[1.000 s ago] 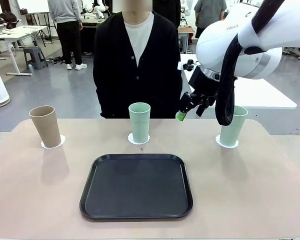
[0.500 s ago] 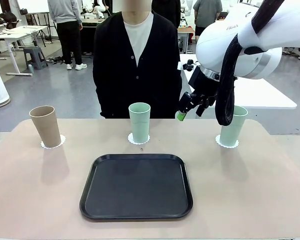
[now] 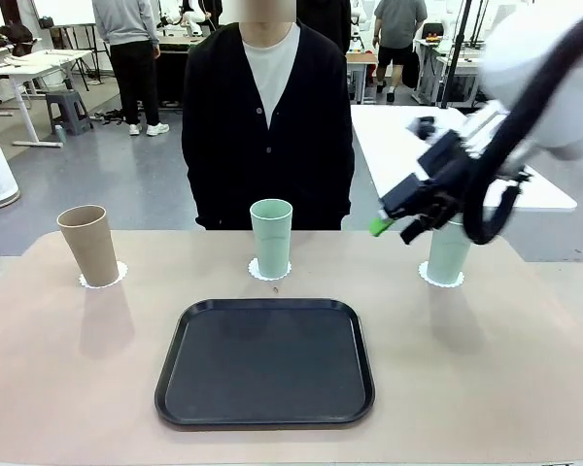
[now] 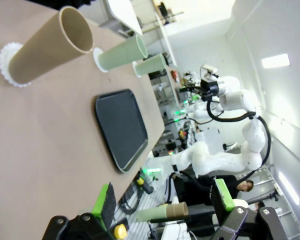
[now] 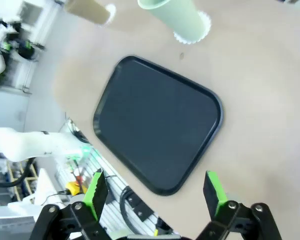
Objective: Place coasters on the table and set cups on them.
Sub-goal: Take one Reusable plastic cup from the Flat Tray and place it on a coaster set by the human.
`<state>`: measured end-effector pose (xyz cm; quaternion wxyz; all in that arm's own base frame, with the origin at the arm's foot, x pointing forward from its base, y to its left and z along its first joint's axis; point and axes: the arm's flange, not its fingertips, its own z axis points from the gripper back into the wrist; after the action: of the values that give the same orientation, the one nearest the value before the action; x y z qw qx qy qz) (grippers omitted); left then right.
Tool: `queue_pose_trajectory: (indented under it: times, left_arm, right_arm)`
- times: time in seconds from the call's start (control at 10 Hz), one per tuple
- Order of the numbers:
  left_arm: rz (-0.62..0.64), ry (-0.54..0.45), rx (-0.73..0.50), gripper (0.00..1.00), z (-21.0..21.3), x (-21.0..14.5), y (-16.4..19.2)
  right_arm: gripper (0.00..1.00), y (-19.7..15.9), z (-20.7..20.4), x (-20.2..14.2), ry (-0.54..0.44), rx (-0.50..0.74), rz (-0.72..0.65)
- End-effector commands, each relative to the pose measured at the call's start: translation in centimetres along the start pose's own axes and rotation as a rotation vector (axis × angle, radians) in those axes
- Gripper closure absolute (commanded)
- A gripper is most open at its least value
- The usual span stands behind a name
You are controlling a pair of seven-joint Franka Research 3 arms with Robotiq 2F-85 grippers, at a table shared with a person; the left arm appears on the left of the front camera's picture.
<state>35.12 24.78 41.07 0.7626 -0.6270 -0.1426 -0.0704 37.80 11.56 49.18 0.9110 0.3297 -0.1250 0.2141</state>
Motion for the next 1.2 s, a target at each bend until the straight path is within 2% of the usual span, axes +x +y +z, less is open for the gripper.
queue_pose_trajectory:
  times: [0.0,0.2,0.5,0.6,0.8,1.1]
  left_arm:
    - [-0.006,-0.006,0.003,0.0,0.1,0.0,-0.2]
    - [-0.006,-0.006,0.003,0.0,0.1,0.0,-0.2]
    - [-0.006,-0.006,0.003,0.0,0.1,0.0,-0.2]
    - [-0.006,-0.006,0.003,0.0,0.1,0.0,-0.2]
    - [-0.006,-0.006,0.003,0.0,0.1,0.0,-0.2]
    - [-0.006,-0.006,0.003,0.0,0.1,0.0,-0.2]
  right_arm:
    - [0.0,-4.3,3.5,-3.5,-0.099,0.105,-0.062]
    - [0.0,-8.4,6.7,-6.1,-0.182,0.191,-0.132]
    - [0.0,-14.6,10.9,-10.6,-0.312,0.451,-0.158]
    - [0.0,-16.1,12.2,-12.5,-0.338,0.504,-0.16]
    - [0.0,-18.5,12.7,-15.0,-0.304,0.557,-0.2]
    - [0.0,-20.7,12.4,-17.9,-0.245,0.574,-0.206]
